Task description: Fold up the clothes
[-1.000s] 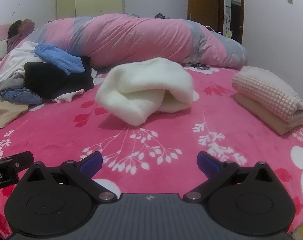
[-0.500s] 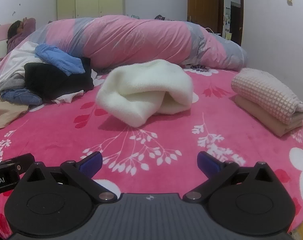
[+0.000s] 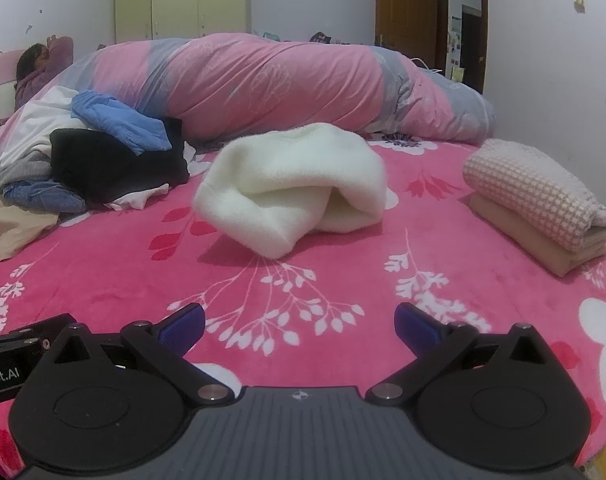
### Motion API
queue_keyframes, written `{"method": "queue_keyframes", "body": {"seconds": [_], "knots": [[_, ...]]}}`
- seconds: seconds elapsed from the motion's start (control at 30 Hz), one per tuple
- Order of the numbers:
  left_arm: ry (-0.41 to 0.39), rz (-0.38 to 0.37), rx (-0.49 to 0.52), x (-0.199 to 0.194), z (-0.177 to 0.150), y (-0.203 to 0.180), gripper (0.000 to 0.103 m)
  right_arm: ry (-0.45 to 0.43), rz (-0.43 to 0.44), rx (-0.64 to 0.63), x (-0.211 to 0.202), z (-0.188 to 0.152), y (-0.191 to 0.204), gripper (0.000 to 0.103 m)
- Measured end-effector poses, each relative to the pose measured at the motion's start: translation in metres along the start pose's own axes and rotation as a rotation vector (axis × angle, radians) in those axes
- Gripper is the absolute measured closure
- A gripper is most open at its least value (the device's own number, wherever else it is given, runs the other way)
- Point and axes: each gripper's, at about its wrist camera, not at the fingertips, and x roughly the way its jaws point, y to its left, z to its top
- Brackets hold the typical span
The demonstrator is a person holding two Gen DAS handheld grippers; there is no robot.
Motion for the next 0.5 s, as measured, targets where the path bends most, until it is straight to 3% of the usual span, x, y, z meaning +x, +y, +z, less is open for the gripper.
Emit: {"method": "queue_keyframes", "body": {"seconds": [0.5], "knots": [[-0.023,-0.060,-0.055,0.018,0.004,0.006,0.000,-0.034,0.021,0.023,0.011,-0.002,-0.020,0.000]]}}
